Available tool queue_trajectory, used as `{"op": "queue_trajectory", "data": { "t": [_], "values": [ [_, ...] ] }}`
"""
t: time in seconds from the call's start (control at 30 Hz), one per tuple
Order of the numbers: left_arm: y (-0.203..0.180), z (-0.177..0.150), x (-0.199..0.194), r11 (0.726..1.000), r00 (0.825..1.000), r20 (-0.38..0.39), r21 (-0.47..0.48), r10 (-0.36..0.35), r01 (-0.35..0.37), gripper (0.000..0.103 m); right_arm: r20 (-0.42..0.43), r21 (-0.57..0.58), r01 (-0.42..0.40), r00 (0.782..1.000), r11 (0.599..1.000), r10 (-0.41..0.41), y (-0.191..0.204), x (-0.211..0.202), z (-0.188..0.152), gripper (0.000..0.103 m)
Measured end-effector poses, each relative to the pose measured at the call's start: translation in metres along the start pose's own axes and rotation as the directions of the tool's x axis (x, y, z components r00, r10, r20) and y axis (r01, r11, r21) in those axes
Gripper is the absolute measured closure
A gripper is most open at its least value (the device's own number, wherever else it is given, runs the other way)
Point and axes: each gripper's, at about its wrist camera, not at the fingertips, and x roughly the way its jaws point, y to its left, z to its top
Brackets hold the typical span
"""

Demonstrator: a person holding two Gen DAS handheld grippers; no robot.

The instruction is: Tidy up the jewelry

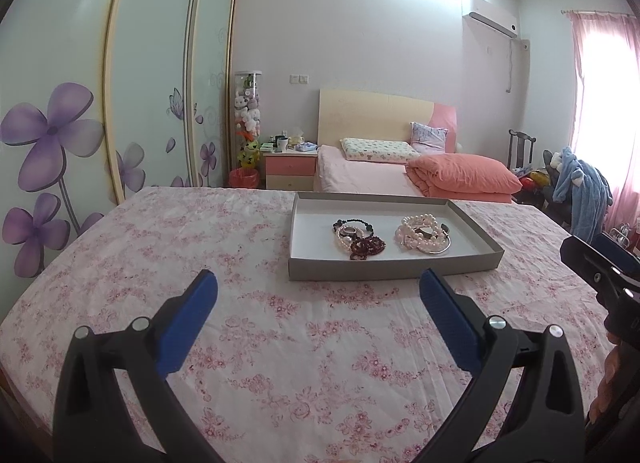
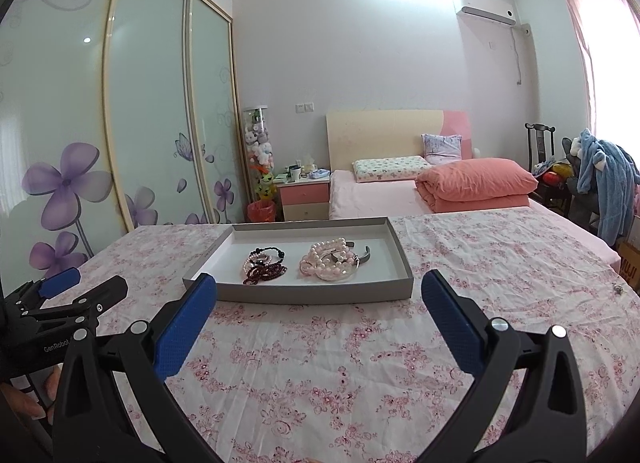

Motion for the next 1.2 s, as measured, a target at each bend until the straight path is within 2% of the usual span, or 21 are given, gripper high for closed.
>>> {"op": "queue_trajectory", "data": {
  "t": [1.2],
  "values": [
    [-0.0009,-0.0019,0.002,1.0,1.0,-0.006,0.004,0.007,-0.007,0.004,-0.012,0.003,-0.006,1.0,1.0,0.006,0.0027,0.0029,-0.0022,0.002]
  ]
}}
